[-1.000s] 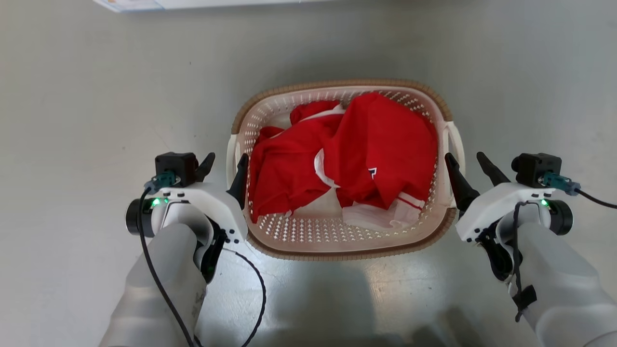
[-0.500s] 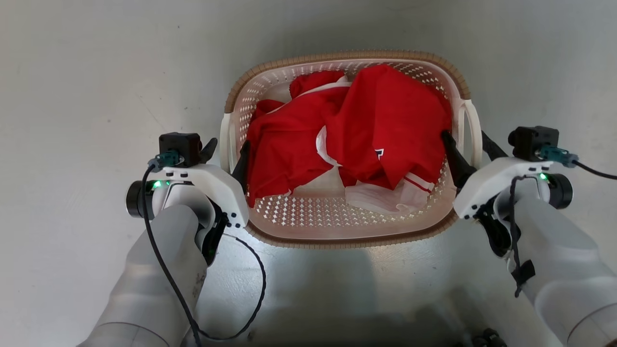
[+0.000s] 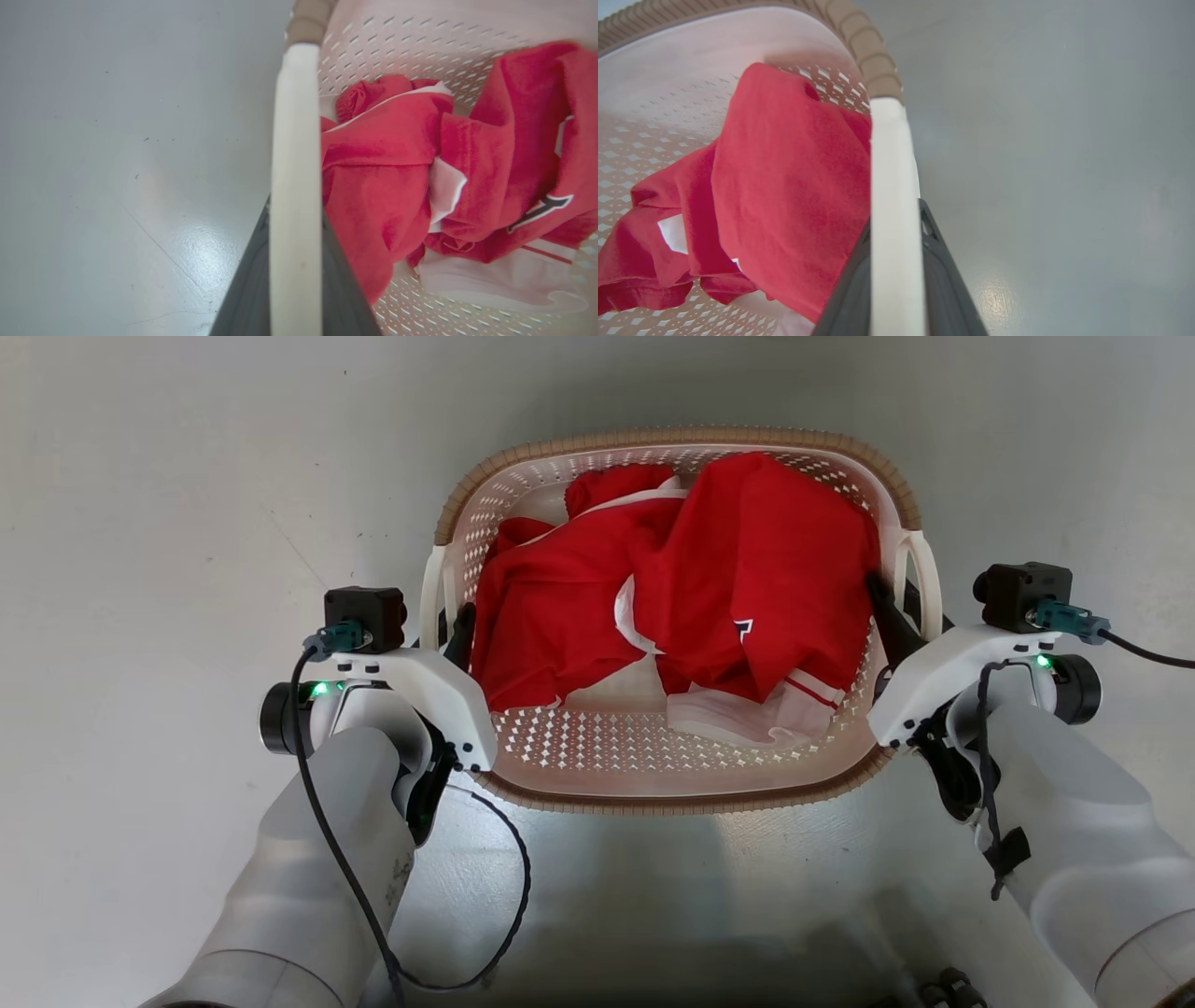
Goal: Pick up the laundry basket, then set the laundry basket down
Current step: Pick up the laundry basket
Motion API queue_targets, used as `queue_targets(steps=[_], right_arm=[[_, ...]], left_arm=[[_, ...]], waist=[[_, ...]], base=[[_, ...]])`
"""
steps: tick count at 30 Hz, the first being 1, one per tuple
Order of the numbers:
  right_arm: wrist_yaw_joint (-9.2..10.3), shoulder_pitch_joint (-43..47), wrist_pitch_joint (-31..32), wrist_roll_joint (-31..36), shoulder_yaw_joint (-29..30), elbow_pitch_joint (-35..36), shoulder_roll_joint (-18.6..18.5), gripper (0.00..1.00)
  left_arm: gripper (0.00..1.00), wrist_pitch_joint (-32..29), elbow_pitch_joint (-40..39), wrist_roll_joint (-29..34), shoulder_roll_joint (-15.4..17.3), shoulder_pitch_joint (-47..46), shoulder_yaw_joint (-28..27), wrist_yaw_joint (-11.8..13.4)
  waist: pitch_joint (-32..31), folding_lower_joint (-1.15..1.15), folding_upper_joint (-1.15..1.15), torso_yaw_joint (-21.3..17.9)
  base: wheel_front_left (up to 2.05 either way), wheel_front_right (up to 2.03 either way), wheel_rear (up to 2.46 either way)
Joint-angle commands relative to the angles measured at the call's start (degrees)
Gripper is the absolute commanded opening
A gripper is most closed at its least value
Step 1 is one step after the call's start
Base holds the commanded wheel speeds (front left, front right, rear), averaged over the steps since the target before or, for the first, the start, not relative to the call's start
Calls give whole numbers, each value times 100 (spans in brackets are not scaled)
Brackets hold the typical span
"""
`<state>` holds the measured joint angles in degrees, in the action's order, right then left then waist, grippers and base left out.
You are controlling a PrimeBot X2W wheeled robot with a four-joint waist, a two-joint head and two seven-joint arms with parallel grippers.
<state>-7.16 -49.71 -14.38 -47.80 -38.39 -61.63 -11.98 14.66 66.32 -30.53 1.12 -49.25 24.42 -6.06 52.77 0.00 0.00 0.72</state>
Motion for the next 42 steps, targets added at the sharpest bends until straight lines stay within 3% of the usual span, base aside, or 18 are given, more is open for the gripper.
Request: queue_targets(steps=[1, 10, 18, 22, 42], right_arm=[[-33, 193, -62, -30, -87, 51, 6, 0], [-33, 316, -62, -68, -126, 73, 27, 0], [-33, 402, 59, -426, -561, -124, 106, 0], [-33, 456, 431, -690, -934, -193, 123, 0], [-33, 961, 1467, -1575, -1943, -315, 386, 0]], left_arm=[[0, 34, 28, -58, 176, 55, -68, 5], [0, 34, 219, -299, 176, 103, 121, 12], [0, -193, 487, -698, 176, 184, 368, -1], [0, -631, 565, -946, 176, 289, 547, -30], [0, -1386, 747, -1395, 185, 1052, 721, 14]], waist=[[-10, 0, 0, 0], [-314, 0, 0, -27], [-857, 0, 0, -139], [-1300, 0, 0, -210], [-3341, 0, 0, -424]], base=[[0, 0, 0], [0, 0, 0], [0, 0, 0], [0, 0, 0], [0, 0, 0]])
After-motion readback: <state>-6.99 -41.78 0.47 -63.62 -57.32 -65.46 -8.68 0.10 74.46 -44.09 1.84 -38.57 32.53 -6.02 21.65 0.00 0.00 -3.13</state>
